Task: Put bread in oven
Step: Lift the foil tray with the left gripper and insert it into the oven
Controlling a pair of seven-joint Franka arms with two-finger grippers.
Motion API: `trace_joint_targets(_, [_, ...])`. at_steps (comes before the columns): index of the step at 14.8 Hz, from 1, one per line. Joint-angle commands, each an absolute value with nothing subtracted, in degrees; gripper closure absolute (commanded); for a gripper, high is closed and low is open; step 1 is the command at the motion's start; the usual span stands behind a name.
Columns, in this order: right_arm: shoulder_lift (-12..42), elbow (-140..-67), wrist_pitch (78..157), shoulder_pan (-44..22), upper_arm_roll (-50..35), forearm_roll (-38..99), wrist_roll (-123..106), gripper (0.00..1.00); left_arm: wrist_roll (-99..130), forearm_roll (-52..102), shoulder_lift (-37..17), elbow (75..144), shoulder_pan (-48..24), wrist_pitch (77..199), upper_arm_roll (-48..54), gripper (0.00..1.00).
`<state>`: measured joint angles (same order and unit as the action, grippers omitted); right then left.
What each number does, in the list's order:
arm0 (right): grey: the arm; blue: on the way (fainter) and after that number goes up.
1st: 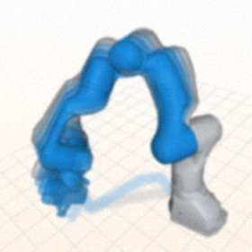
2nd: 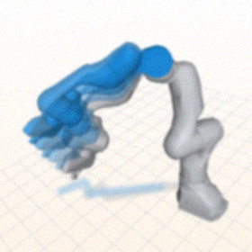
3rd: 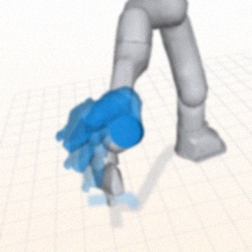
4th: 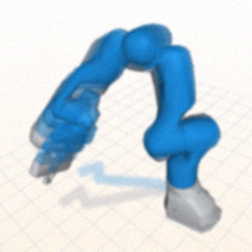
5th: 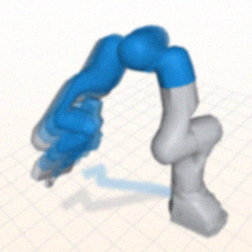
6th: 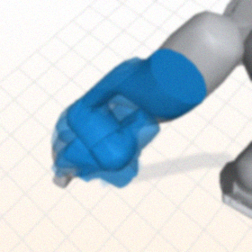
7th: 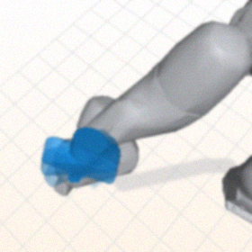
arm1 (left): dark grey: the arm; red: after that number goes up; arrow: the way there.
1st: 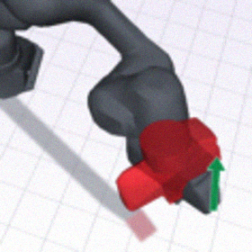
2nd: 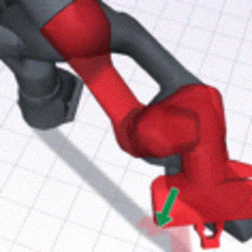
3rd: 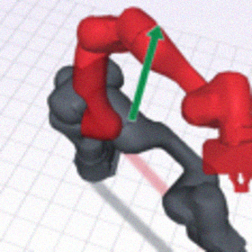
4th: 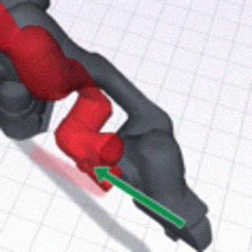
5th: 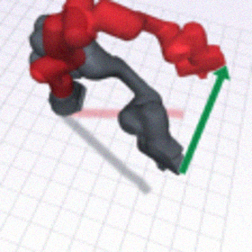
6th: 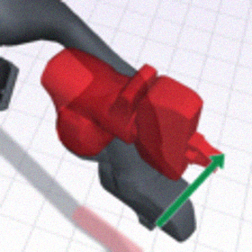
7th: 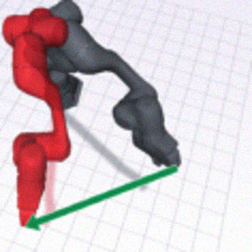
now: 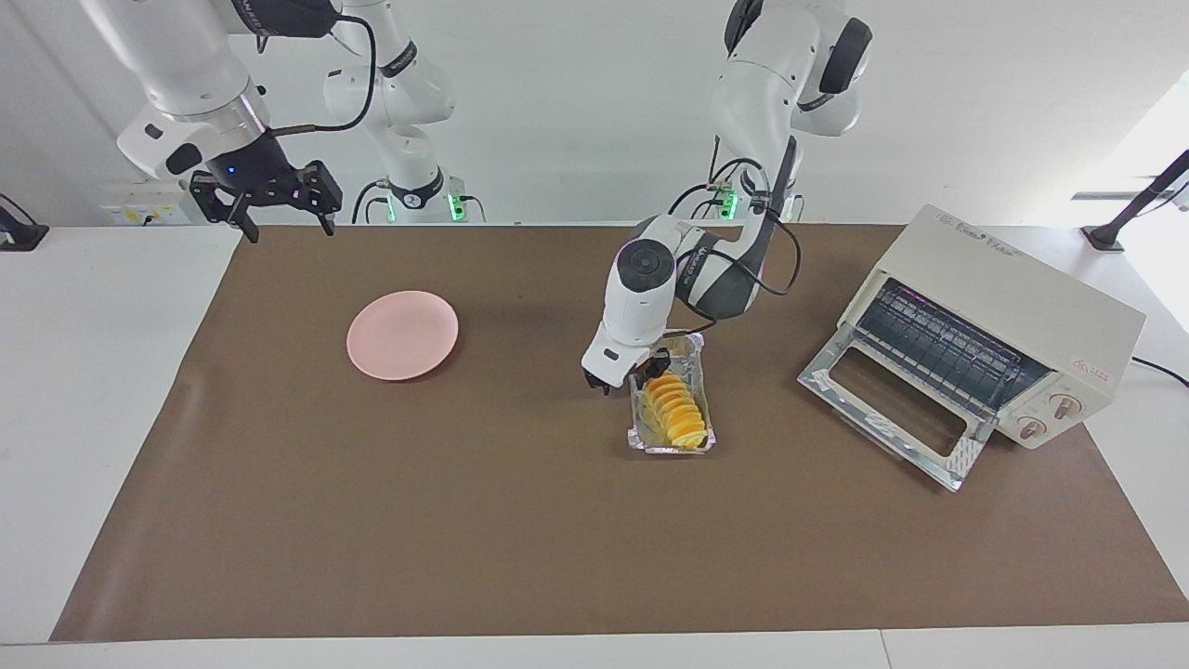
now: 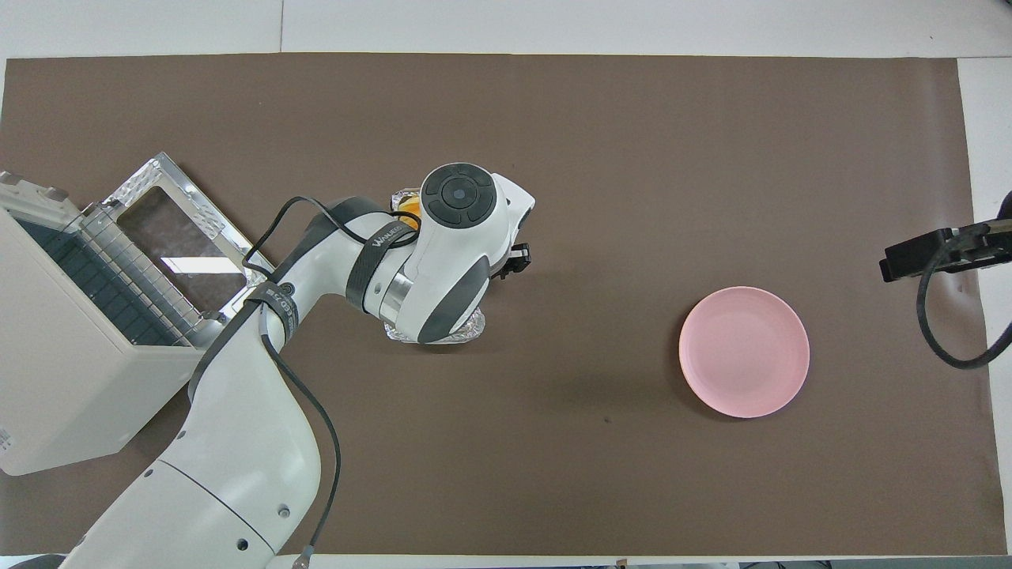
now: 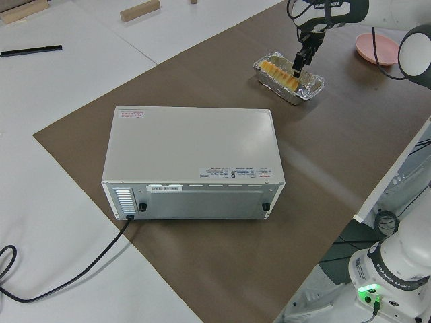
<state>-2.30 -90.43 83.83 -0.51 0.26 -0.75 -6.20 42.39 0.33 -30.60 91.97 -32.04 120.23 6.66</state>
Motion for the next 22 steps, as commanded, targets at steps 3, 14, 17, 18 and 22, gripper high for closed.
trace_joint_targets(3, [-3.95,-92.20,83.76,1.05,-0.79,-1.32,-7.21,0.00,43.24,-0.88,-29.36,93.34,-31.03,120.07,5.98,1.00])
trace_joint_targets(14, [-3.96,-92.02,83.67,0.88,-0.70,-1.14,-7.47,0.00,44.21,3.87,-23.47,83.41,-21.38,103.01,-4.48,1.00])
trace_joint_targets(17, [-3.96,-92.02,83.67,0.88,-0.70,-1.23,-7.47,0.00,43.77,3.43,-23.38,83.67,-16.01,103.01,-4.57,1.00])
trace_joint_targets(18, [-3.96,-92.02,83.67,0.88,-0.70,-1.14,-7.47,0.00,43.60,3.25,-23.38,83.58,-14.34,103.36,-4.57,1.00])
trace_joint_targets(22, [-3.96,-92.02,83.67,0.88,-0.70,-1.14,-7.47,0.00,42.98,2.72,-22.68,84.63,-8.81,102.57,-4.57,1.00])
